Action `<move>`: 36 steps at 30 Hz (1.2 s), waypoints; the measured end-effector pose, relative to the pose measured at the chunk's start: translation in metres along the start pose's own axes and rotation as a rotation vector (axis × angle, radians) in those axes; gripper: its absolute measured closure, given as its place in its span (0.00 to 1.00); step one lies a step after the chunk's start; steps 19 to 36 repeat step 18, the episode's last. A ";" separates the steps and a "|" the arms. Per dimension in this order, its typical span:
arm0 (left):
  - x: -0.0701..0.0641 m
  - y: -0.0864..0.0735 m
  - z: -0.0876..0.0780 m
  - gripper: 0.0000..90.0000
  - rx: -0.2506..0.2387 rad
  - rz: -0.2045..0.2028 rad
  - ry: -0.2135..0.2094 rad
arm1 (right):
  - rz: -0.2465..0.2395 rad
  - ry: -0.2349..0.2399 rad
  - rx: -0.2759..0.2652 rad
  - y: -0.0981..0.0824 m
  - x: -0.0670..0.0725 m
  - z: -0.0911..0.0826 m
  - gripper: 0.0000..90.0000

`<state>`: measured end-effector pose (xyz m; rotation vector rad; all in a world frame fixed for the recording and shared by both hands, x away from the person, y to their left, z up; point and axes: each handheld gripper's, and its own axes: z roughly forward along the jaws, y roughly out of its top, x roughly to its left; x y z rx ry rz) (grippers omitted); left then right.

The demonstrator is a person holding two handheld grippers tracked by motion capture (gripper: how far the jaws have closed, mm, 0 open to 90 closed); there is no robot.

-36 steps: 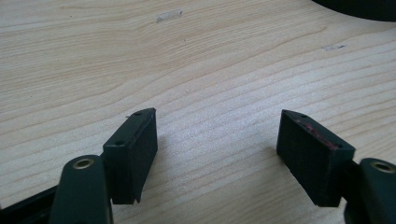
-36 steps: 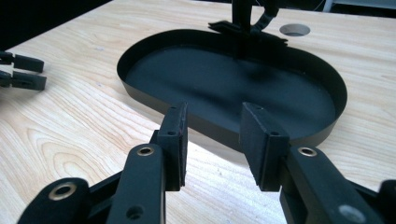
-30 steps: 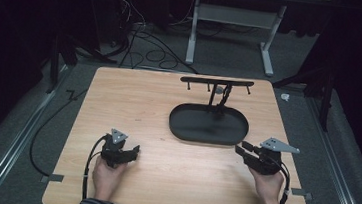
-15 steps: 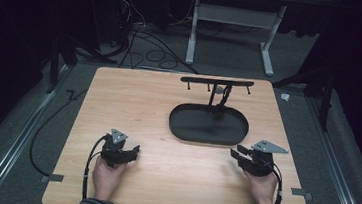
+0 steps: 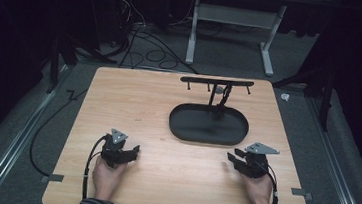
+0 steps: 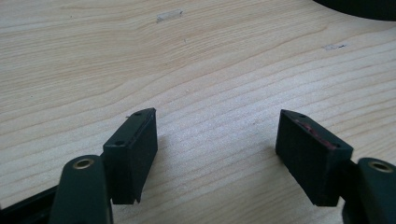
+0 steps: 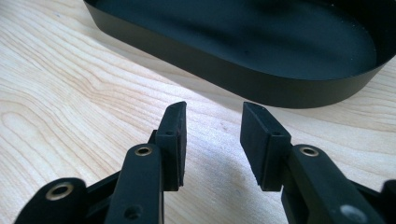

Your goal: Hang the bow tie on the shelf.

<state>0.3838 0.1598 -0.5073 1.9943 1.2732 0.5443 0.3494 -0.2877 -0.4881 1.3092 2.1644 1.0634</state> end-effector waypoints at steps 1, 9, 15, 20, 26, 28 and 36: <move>0.000 0.000 0.000 0.33 0.001 0.001 -0.001 | -0.004 -0.002 0.000 0.000 0.001 0.001 0.69; 0.000 0.000 0.000 0.33 0.000 -0.001 -0.001 | -0.046 -0.027 0.041 -0.003 0.006 0.012 0.67; 0.000 0.000 0.000 0.33 0.002 0.002 0.001 | -0.066 -0.035 0.055 -0.005 0.009 0.016 0.63; 0.000 0.000 0.000 0.33 0.001 0.002 0.000 | -0.061 -0.029 0.059 -0.005 0.008 0.016 0.60; 0.000 0.000 0.000 0.33 0.001 0.002 0.000 | -0.061 -0.029 0.059 -0.005 0.008 0.016 0.60; 0.000 0.000 0.000 0.33 0.001 0.002 0.000 | -0.061 -0.029 0.059 -0.005 0.008 0.016 0.60; 0.000 0.000 0.000 0.33 0.001 0.002 0.000 | -0.061 -0.029 0.059 -0.005 0.008 0.016 0.60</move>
